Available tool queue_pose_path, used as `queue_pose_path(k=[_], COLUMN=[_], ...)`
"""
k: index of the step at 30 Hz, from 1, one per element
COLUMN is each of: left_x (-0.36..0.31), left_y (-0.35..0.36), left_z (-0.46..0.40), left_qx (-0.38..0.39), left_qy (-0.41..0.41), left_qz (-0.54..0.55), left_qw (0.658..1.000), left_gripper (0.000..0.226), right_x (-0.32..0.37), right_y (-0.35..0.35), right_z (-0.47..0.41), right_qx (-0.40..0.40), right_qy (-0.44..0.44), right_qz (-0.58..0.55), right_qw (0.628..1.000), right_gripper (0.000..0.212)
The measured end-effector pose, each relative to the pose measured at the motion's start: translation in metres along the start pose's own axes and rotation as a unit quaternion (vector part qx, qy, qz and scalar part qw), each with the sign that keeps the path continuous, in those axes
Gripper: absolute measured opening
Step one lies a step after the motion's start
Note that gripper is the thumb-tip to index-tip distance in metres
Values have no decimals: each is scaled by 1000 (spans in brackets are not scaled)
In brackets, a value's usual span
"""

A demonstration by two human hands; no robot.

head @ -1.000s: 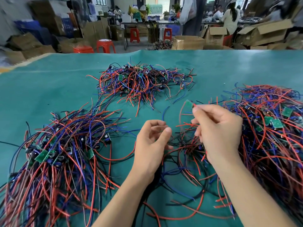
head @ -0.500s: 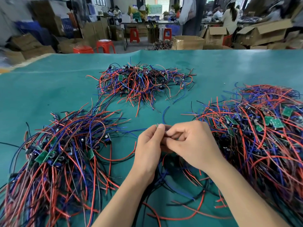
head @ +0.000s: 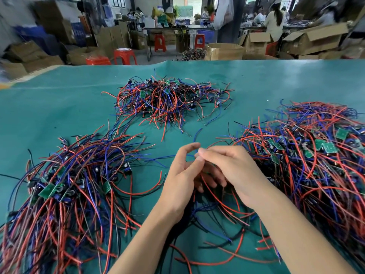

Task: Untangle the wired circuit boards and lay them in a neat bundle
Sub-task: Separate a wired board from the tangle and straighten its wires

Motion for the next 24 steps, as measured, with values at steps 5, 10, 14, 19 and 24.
queue_pose_path(k=[5, 10, 14, 19, 24], left_x=[2, 4, 8, 6, 5], left_y=[0, -2, -1, 2, -1], left_z=[-1, -3, -2, -2, -2], left_qx=[-15, -26, -14, -3, -22], left_qy=[-22, -10, -22, -7, 3], left_qz=[1, -16, -19, -26, -71], left_qw=[1000, 999, 999, 1000, 997], left_gripper=[19, 18, 16, 17, 33], right_x=[5, 24, 30, 39, 29], right_y=[-9, -15, -36, -57, -49], right_z=[0, 2, 1, 2, -1], right_qx=[-33, -97, -180, -197, -190], right_qy=[-20, -183, -188, -170, -141], right_qz=[-51, 102, 52, 9, -12], right_qw=[998, 973, 964, 965, 972], right_gripper=[12, 15, 22, 22, 20])
Point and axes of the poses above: each hand's wrist, its own z-axis away from the middle knuckle, its own y-axis out of the palm, x = y × z, the point moved 6 cm from there along -z, towards the middle knuckle, and after that the axes turned 15 degrees about -z, right-handed, at the moved point
